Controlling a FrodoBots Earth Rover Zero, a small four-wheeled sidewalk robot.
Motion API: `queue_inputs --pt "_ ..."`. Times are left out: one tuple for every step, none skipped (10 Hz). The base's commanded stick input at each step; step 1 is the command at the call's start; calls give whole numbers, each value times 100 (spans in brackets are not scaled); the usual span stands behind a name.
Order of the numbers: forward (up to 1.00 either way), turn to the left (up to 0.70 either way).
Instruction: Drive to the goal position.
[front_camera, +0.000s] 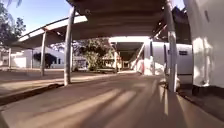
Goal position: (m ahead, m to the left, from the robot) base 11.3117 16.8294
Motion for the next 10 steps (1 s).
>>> queue_inputs --pt "7 0" --pt "70 0" --pt "70 0" --pt "70 0" --pt "70 0" --pt "70 0" --pt "70 0" --pt "70 0" --pt "70 0" --pt "70 0"
